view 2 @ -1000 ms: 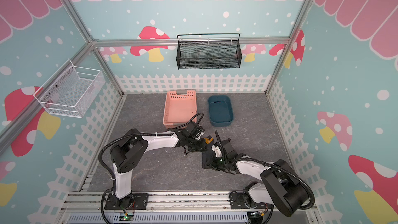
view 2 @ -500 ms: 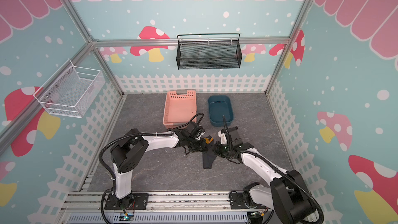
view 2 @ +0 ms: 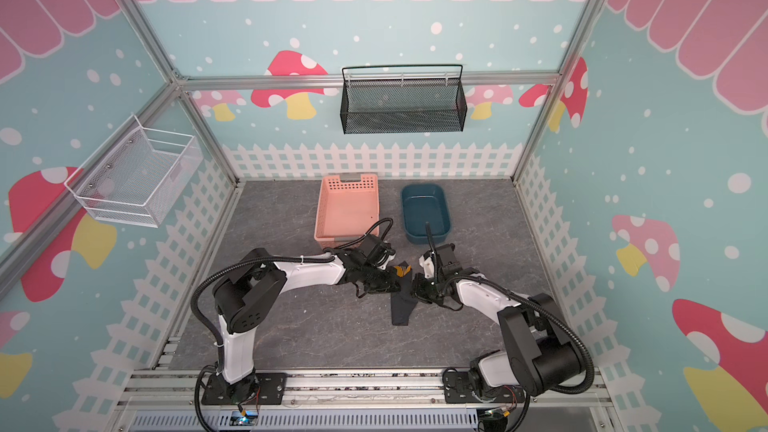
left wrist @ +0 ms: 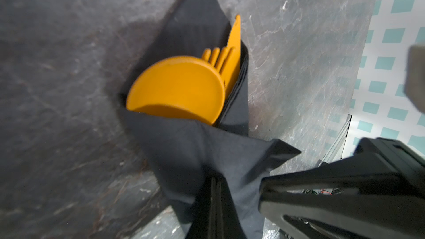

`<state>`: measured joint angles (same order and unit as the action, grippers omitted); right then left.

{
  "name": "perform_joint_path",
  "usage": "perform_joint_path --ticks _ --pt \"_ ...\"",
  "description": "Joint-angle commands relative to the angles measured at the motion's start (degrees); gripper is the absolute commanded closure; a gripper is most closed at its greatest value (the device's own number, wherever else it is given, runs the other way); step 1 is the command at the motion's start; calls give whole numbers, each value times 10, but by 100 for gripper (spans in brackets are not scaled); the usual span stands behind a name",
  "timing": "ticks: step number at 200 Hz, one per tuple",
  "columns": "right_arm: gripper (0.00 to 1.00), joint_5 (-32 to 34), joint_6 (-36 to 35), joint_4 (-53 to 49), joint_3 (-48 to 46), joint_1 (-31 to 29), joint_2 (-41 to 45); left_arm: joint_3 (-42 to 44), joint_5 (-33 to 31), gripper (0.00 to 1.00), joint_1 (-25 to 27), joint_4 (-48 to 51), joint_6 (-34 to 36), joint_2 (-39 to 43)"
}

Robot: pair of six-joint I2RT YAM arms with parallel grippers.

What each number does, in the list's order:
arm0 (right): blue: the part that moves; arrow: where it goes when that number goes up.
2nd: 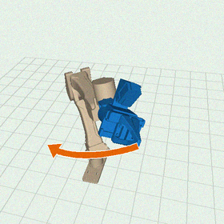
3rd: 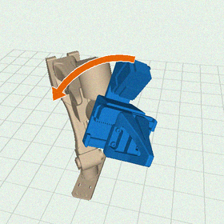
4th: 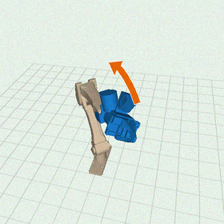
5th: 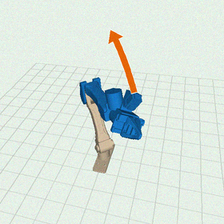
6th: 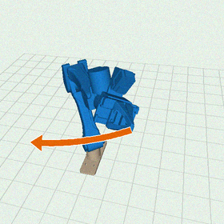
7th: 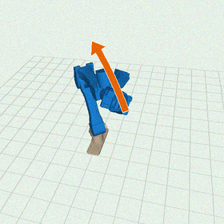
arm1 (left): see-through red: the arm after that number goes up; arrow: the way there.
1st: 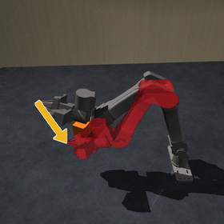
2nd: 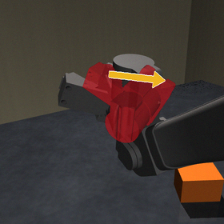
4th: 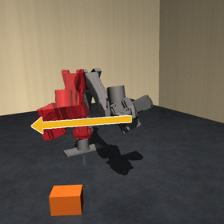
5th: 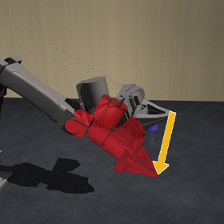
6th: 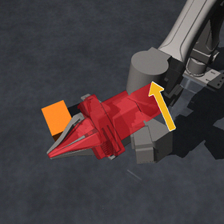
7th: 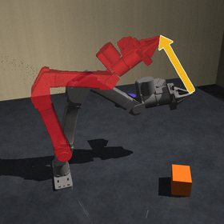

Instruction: Place the utensils on the paper napkin and roll it up

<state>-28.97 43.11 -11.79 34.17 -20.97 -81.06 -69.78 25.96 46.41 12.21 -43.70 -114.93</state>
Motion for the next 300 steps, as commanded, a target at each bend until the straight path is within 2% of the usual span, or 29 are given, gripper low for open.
perform_joint_path --ticks 1,53,144,191,252,300 --pt "89 -2 -12 18 -14 4 -17 10 -15 100 4 27 -3 -13" --pt "92 8 -15 29 -38 7 -39 2 -20 100 4 39 0 4" --pt "94 14 -15 36 -54 7 -50 -23 -19 88 5 62 10 47" --pt "95 14 -15 35 -57 7 -49 -38 4 91 16 59 11 27" --pt "95 6 -12 32 -50 7 -41 -37 0 95 18 62 11 -14" --pt "85 1 -12 3 -18 7 -16 -36 -4 95 18 71 15 -24"
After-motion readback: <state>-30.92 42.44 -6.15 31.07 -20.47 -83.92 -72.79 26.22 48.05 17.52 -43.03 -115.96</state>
